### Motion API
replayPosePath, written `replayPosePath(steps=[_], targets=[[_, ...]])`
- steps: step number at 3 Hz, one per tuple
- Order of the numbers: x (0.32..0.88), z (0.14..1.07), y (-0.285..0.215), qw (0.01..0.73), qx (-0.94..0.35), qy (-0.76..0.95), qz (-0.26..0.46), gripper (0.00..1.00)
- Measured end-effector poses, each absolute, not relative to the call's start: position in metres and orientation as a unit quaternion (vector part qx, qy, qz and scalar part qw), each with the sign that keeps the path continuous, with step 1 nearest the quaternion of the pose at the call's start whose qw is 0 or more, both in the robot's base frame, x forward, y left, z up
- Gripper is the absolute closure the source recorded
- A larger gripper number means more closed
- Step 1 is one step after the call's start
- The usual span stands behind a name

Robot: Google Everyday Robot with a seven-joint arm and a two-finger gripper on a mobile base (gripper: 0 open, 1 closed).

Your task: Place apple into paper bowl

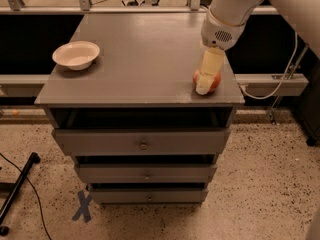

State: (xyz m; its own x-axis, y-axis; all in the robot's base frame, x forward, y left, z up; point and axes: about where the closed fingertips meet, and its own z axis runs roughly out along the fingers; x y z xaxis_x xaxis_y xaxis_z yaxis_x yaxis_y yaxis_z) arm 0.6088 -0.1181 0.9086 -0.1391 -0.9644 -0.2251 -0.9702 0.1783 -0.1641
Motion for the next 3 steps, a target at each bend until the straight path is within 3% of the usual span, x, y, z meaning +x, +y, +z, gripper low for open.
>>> replayPosePath(steps=[2,3], targets=[[0.65,0.867,-0.133,0.17,-0.631,0.756,0.029,0.02],[0.659,0.852,-0.137,0.169,-0.63,0.757,0.035,0.25]])
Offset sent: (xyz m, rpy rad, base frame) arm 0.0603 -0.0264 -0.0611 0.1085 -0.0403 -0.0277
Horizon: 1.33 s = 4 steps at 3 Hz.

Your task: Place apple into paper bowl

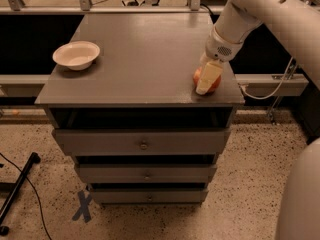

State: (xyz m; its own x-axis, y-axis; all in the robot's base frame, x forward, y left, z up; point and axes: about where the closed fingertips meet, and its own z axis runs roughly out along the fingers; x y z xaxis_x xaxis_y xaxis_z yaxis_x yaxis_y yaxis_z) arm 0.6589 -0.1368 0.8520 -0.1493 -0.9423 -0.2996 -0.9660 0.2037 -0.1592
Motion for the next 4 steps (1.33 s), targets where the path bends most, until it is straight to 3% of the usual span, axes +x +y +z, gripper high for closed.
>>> replayPosePath(steps=[1,2,3,4], targets=[[0.661,0.846,-0.146,0.163,-0.628,0.761,0.032,0.56],[0.654,0.863,-0.153,0.184,-0.63,0.754,0.03,0.79],[0.656,0.903,-0.127,0.241,-0.662,0.708,0.041,0.99],[0.673,0.944,-0.078,0.33,-0.698,0.632,0.073,1.0]])
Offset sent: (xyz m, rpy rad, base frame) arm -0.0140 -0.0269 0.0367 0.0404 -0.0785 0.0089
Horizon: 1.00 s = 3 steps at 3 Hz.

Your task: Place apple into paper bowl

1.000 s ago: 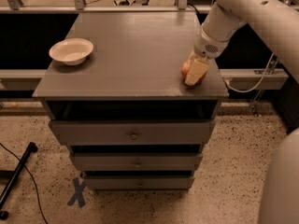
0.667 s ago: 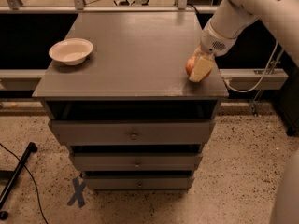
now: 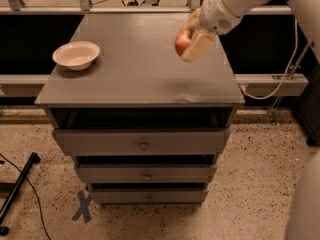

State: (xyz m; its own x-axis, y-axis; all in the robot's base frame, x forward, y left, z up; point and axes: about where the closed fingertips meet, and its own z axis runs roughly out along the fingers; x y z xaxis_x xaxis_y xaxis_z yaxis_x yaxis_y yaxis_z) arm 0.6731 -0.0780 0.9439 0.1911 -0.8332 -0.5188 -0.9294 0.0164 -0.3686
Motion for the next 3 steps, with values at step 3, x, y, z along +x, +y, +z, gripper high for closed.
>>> replayPosePath(steps=[3], targets=[[0.704,0.978,-0.004,0.436,-0.685,0.565,0.146,1.0]])
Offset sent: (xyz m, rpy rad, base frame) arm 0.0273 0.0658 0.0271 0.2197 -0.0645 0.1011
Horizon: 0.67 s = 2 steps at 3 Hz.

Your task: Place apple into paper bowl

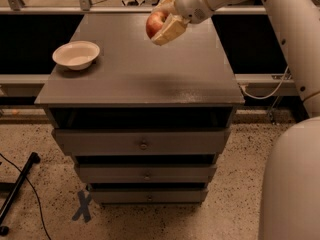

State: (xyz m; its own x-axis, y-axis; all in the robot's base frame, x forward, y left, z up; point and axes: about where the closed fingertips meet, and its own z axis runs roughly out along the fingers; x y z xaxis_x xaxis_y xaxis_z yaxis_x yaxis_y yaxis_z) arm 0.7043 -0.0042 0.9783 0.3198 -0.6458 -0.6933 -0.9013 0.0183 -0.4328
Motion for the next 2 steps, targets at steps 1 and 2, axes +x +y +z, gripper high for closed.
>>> replayPosePath(steps=[1,2], targets=[[0.716,0.949,0.031,0.434,-0.694,0.55,0.165,1.0],[0.733,0.928,0.077,0.459,-0.692,0.529,0.177,1.0]])
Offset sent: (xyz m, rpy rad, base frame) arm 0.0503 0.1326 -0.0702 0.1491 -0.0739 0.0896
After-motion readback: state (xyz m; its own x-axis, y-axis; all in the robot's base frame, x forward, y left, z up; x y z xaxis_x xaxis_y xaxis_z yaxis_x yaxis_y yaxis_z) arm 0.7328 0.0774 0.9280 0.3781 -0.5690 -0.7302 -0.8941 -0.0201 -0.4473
